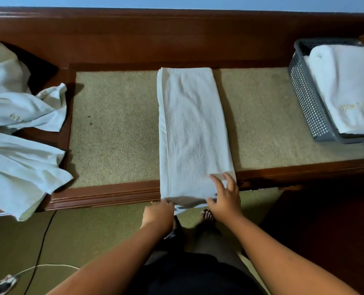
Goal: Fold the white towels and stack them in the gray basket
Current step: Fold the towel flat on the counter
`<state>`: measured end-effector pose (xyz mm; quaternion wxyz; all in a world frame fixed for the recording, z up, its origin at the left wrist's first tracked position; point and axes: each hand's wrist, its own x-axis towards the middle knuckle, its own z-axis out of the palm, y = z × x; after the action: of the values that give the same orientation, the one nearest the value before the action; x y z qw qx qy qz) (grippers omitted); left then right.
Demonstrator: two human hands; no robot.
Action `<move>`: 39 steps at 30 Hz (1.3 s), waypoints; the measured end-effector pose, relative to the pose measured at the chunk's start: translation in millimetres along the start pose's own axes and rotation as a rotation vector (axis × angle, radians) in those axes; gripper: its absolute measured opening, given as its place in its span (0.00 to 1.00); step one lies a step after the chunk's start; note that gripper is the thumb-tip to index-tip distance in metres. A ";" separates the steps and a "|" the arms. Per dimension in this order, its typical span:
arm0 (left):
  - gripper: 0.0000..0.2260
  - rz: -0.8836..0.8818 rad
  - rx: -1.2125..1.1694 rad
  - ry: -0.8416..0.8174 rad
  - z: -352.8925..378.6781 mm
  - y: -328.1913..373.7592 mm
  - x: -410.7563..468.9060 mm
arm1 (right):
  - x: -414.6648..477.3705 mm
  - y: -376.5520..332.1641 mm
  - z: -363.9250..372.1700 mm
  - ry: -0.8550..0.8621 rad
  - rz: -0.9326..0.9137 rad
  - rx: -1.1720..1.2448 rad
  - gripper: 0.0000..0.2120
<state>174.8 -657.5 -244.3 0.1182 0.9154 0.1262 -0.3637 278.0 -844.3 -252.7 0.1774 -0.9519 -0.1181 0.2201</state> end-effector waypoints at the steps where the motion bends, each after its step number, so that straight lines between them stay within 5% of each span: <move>1: 0.18 -0.095 -0.217 -0.029 5.9 -3.8 1.2 | -1.7 0.9 5.8 0.080 0.057 0.085 0.33; 3: 0.18 -0.255 -0.674 -0.098 18.6 -11.4 5.9 | 1.4 4.1 10.9 0.198 0.277 0.355 0.33; 6: 0.31 -0.376 -1.131 -0.134 28.7 -7.7 14.7 | 15.8 11.2 7.8 0.207 0.672 0.816 0.36; 9: 0.45 -0.578 -1.335 -0.008 32.7 1.2 28.8 | 27.4 30.1 4.3 0.105 0.786 0.985 0.32; 12: 0.60 -0.555 -1.366 0.008 58.8 -5.6 57.2 | 39.0 44.0 4.4 -0.015 0.765 0.993 0.23; 16: 0.42 -0.433 -1.270 0.004 75.7 -8.3 48.9 | 28.5 56.8 19.3 -0.094 0.653 0.946 0.32; 19: 0.22 -0.333 -1.158 0.017 79.2 -4.8 24.0 | 8.0 60.5 26.6 -0.248 0.599 0.961 0.20; 21: 0.23 -0.335 -1.157 0.028 90.8 -5.3 7.9 | -7.1 63.4 32.4 -0.284 0.578 0.850 0.13; 25: 0.30 -0.331 -1.265 -0.012 106.6 -2.0 -17.4 | -40.7 73.3 30.1 -0.223 0.507 0.663 0.20; 30: 0.16 -0.224 -1.439 -0.022 97.4 13.0 -57.1 | -87.6 79.3 -1.9 -0.225 0.384 0.727 0.18; 39: 0.15 -0.318 -1.529 0.084 171.0 76.4 -172.8 | -218.1 116.5 -24.8 -0.241 0.347 0.795 0.15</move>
<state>-31.4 -807.0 -235.6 0.6575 0.5637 0.4758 -0.1532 115.6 -1023.4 -195.1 0.4749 -0.7831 0.1170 0.3842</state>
